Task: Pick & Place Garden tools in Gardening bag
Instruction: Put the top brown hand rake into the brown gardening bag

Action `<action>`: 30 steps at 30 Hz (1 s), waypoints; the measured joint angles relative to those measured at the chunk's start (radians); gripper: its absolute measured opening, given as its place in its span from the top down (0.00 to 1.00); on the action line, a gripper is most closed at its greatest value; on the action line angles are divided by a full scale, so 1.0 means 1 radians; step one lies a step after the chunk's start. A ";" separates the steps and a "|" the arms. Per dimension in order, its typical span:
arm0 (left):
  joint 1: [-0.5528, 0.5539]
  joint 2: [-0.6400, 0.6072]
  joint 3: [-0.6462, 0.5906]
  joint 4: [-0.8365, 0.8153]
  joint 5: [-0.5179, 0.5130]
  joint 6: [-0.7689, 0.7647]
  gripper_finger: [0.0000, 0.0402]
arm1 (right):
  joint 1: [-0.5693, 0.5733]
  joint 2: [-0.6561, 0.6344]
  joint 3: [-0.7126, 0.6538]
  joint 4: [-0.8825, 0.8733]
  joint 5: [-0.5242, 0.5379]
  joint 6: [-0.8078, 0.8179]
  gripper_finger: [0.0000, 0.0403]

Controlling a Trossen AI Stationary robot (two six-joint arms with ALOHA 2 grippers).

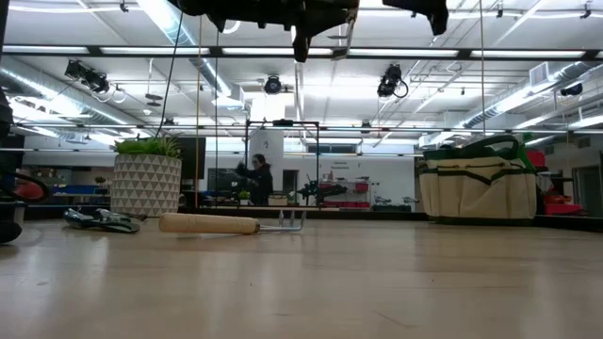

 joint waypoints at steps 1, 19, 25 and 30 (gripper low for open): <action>0.000 0.000 0.000 0.000 0.000 0.000 0.80 | -0.004 0.009 0.000 0.027 -0.015 0.001 0.47; 0.002 0.001 0.000 0.001 0.007 -0.004 0.80 | -0.073 0.135 0.000 0.227 -0.112 0.020 0.36; 0.002 0.001 0.000 0.001 0.007 -0.020 0.80 | -0.087 0.158 0.000 0.249 -0.112 0.020 0.36; 0.002 0.001 0.000 0.001 0.007 -0.021 0.80 | -0.089 0.192 0.000 0.320 -0.127 0.022 0.36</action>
